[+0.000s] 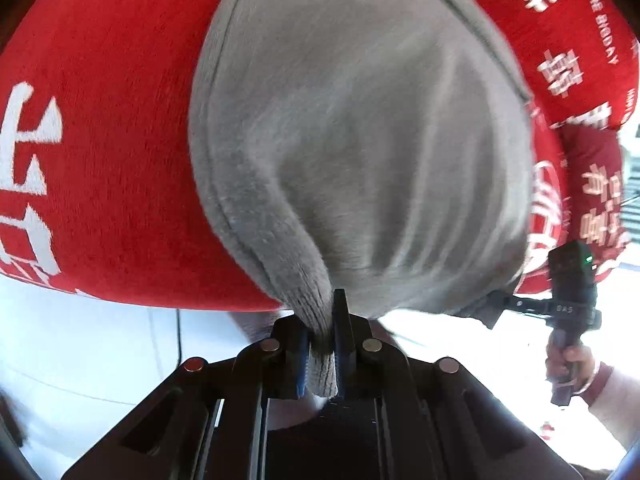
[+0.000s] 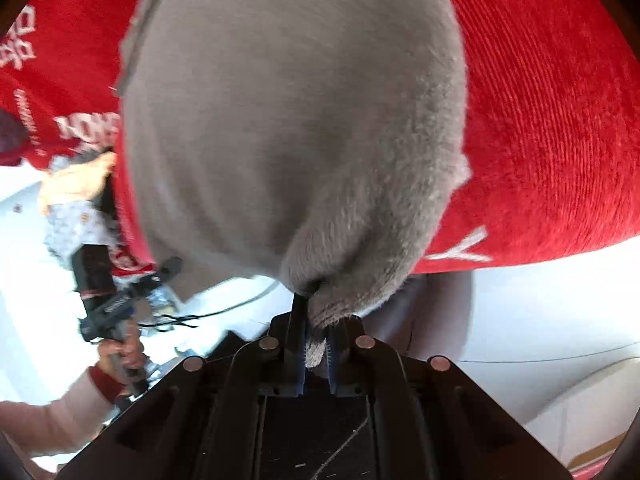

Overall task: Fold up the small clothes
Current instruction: 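Grasp the hem with both grippers and lift it toward the collar, then lay the hem over the collar and open both grippers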

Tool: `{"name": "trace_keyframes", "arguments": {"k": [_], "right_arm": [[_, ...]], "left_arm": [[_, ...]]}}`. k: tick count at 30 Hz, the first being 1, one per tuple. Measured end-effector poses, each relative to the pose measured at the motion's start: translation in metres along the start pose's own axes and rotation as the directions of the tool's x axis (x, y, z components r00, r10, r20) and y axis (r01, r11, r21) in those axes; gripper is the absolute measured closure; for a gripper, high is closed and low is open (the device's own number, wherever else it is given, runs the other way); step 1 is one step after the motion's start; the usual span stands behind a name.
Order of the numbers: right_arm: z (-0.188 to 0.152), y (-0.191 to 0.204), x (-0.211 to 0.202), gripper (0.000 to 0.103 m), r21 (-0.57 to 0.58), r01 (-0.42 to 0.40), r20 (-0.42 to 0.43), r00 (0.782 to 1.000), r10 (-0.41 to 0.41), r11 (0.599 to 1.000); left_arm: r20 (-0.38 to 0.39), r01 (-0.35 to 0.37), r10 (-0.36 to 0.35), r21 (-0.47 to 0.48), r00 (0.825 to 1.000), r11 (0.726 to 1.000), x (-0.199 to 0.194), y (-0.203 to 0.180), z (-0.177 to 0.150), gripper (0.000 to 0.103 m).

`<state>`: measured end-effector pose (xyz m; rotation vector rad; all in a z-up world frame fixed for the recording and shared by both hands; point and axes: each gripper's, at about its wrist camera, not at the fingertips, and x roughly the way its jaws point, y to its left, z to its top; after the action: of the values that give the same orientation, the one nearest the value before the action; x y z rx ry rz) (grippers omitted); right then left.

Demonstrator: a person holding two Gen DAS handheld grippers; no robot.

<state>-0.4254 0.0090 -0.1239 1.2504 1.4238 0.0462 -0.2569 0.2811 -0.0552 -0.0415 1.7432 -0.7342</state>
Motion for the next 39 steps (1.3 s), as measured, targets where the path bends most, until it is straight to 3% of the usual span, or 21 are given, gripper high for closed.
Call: {"name": "trace_keyframes", "arguments": {"k": [5, 13, 21, 26, 33, 39], "right_arm": [[0.0, 0.024, -0.023, 0.095, -0.01, -0.109, 0.067, 0.992, 0.11, 0.994], [0.026, 0.068, -0.063, 0.095, -0.083, -0.241, 0.191, 0.949, 0.252, 0.967], [0.094, 0.109, -0.117, 0.095, -0.178, -0.303, 0.264, 0.902, 0.342, 0.936], [0.162, 0.132, -0.158, 0.096, -0.249, -0.291, 0.31, 0.879, 0.361, 0.924], [0.261, 0.148, -0.178, 0.096, -0.282, -0.231, 0.335, 0.886, 0.322, 0.931], [0.336, 0.129, -0.155, 0.096, -0.202, -0.185, 0.334, 0.91, 0.246, 0.962]], "left_arm": [[0.068, 0.077, -0.077, 0.01, 0.995, 0.997, -0.033, -0.011, 0.009, 0.092], [0.202, 0.148, -0.148, 0.011, 0.968, 0.989, -0.075, -0.023, 0.055, 0.092], [0.319, 0.177, -0.163, -0.018, 0.934, 0.984, -0.1, -0.039, 0.125, 0.092], [0.395, 0.158, -0.142, -0.009, 0.908, 0.987, -0.12, -0.057, 0.186, 0.092], [0.491, 0.129, -0.095, -0.034, 0.866, 0.991, -0.122, -0.069, 0.28, 0.092], [0.501, 0.064, 0.005, -0.121, 0.865, 0.991, -0.091, -0.057, 0.344, 0.092]]}}
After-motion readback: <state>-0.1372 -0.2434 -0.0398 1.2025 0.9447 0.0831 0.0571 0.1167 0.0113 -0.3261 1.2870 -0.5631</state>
